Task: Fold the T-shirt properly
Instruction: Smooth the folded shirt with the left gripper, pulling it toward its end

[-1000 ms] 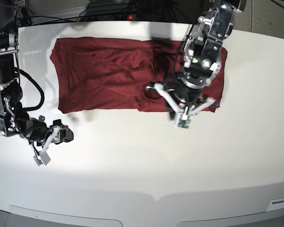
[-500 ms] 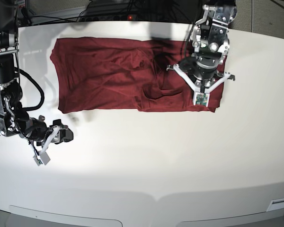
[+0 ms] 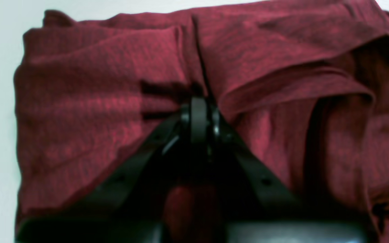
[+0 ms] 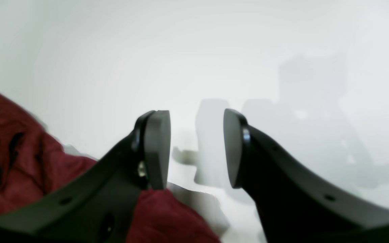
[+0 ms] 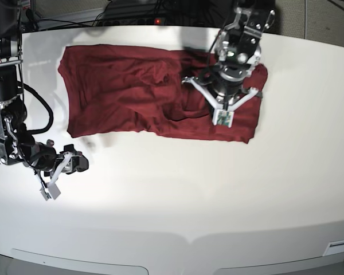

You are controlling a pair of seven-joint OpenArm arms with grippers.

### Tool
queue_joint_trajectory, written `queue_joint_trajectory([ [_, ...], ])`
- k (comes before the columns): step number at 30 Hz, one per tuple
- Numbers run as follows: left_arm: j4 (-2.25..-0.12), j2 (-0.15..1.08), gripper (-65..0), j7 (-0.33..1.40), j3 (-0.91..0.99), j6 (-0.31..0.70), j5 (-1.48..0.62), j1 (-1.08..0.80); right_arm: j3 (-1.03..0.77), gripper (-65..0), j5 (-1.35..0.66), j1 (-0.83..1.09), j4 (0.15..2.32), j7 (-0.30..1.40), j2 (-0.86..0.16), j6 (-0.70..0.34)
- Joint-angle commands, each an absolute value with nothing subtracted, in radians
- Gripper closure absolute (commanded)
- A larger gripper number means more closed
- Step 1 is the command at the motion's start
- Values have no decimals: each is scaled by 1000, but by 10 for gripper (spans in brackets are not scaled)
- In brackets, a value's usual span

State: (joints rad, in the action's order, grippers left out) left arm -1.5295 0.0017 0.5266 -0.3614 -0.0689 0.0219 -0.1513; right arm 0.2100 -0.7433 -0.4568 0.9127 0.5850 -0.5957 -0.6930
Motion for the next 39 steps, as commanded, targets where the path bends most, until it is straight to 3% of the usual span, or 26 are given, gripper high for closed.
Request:
queue_joint_trajectory([
  [1, -1541, -13, 0, 531, -377, -60, 18, -134, 202, -261, -760, -487, 927, 569, -615, -698],
  [12, -1541, -105, 0, 622, -461, -59, 52, -19, 202, -261, -760, -487, 927, 575, -615, -698],
  [19, -1537, -105, 0, 533, -598, -60, 52, -16, 202, -261, -760, -487, 927, 575, -615, -698],
  [26, -1537, -105, 0, 444, -615, -61, 17, -3, 202, -261, -760, -487, 927, 577, -615, -698],
  [34, -1644, -93, 0, 638, -615, -252, 231, 49, 202, -261, -760, -487, 927, 576, -615, -698],
  [39, -1626, -64, 0, 708, -615, -263, 284, 34, 202, -261, -764, -487, 927, 577, -614, -698],
])
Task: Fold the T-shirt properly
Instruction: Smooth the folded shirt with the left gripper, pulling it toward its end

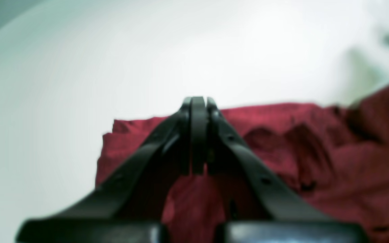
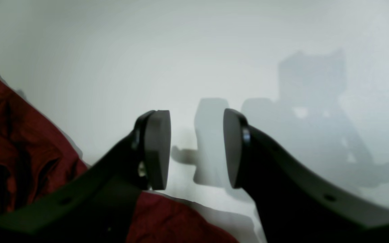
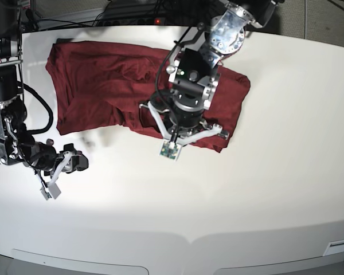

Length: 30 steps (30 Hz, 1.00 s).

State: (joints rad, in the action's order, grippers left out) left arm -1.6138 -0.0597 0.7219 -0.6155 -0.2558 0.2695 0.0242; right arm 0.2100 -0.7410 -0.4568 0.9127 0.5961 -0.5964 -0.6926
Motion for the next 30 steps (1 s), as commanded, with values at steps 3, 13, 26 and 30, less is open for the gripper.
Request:
queue_joint_trajectory([
  [3, -1590, -36, 0, 675, -615, -263, 283, 0, 202, -261, -763, -487, 927, 586, -615, -698],
  [13, -1468, -52, 0, 628, -617, -303, 277, -20, 202, -261, -763, -487, 927, 591, -615, -698],
  [26, -1465, -144, 0, 542, -617, -207, 231, -20, 202, -261, -763, -487, 927, 585, -614, -698],
  [30, -1465, -144, 0, 503, -617, -201, 203, -19, 202, -261, -763, -487, 927, 585, -615, -698],
])
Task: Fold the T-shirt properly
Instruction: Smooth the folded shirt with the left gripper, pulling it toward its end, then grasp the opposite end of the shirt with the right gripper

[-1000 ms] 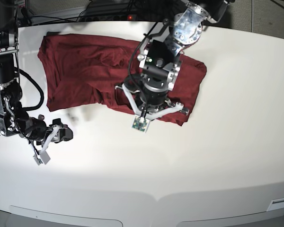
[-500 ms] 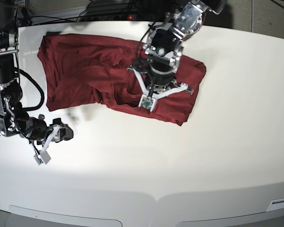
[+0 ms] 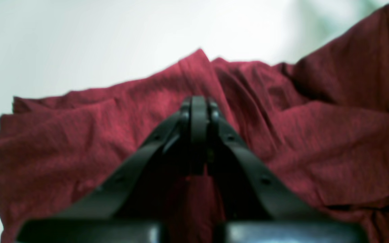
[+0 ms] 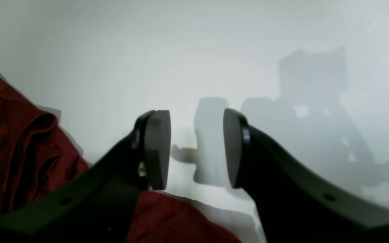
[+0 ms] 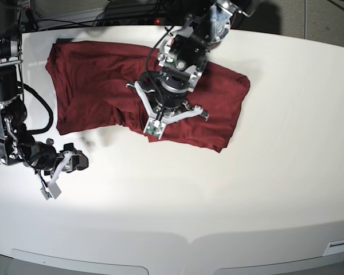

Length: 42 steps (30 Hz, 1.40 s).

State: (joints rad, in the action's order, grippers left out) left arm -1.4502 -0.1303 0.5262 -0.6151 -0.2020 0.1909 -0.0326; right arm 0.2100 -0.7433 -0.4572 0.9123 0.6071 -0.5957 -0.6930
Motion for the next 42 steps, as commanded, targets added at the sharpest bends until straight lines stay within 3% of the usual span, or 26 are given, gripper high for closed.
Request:
queue_joint_trajectory([
  [1, -1465, -143, 0, 508, -616, -202, 223, -15, 202, -261, -763, -487, 927, 585, -615, -698],
  [8, -1466, -77, 0, 598, -575, -232, 305, -23, 202, -261, -763, -487, 927, 592, -615, -698],
  [14, -1465, 63, 0, 568, -519, -309, 215, -28, 202, -261, -763, -487, 927, 592, -614, -698],
  [25, -1466, 240, 0, 643, -427, -357, 104, -34, 202, -261, -779, -487, 927, 630, -614, -698],
  [29, -1482, 247, 0, 598, -427, -355, 44, -33, 202, -261, -906, -491, 928, 808, -615, -698],
  [35, -1624, 247, 0, 545, -427, -351, 25, -30, 202, -261, -1156, -522, 928, 1230, -615, -698],
  [39, -1695, 247, 0, 545, -427, -351, 25, -30, 202, -261, -1330, -534, 927, 1326, -614, -698],
  [40, -1698, 247, -11, 545, -427, -351, 25, -30, 202, -261, -1339, -534, 927, 1327, -613, -698],
  [42, -1698, 248, -135, 546, -427, -351, 25, -31, 202, -261, -1338, -533, 927, 1333, -612, -698],
])
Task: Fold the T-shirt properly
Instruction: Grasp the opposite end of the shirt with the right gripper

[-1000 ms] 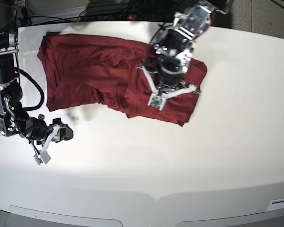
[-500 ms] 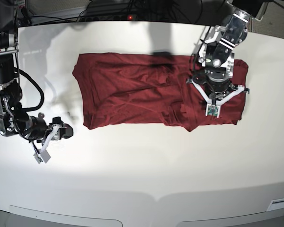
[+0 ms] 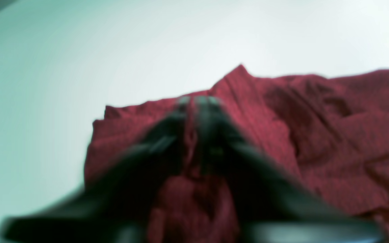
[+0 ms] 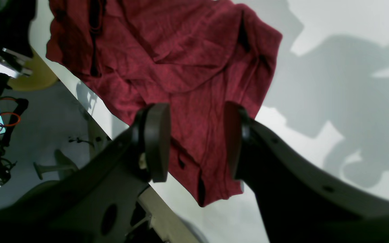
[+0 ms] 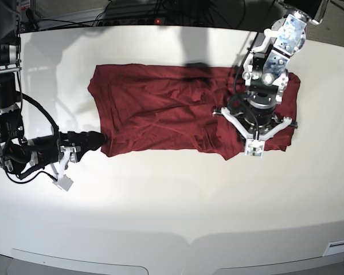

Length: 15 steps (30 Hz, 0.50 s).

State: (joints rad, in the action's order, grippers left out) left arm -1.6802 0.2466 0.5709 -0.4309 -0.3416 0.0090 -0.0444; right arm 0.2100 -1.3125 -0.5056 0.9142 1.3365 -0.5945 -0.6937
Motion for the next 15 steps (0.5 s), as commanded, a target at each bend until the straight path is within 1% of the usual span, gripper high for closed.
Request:
queue_joint_trajectory([
  [1, -1698, 248, -189, 546, -426, -350, 25, -31, 202, -261, -1338, -534, 927, 1343, -611, -698],
  [2, -1698, 248, -228, 546, -425, -349, 25, -30, 202, -261, -1338, -534, 927, 1353, -611, -698],
  [3, -1698, 248, -248, 546, -425, -348, 25, -30, 202, -261, -1338, -534, 927, 1364, -612, -698],
  [6, -1698, 248, -252, 552, -425, -349, 25, -31, 202, -261, -1338, -531, 927, 1396, -610, -698],
  [11, -1698, 247, -252, 553, -425, -349, 25, -31, 202, -262, -1340, -526, 927, 1396, -606, -698],
  [15, -1698, 247, -252, 554, -425, -349, 25, -31, 202, -261, -1411, -526, 927, 1396, -604, -698],
])
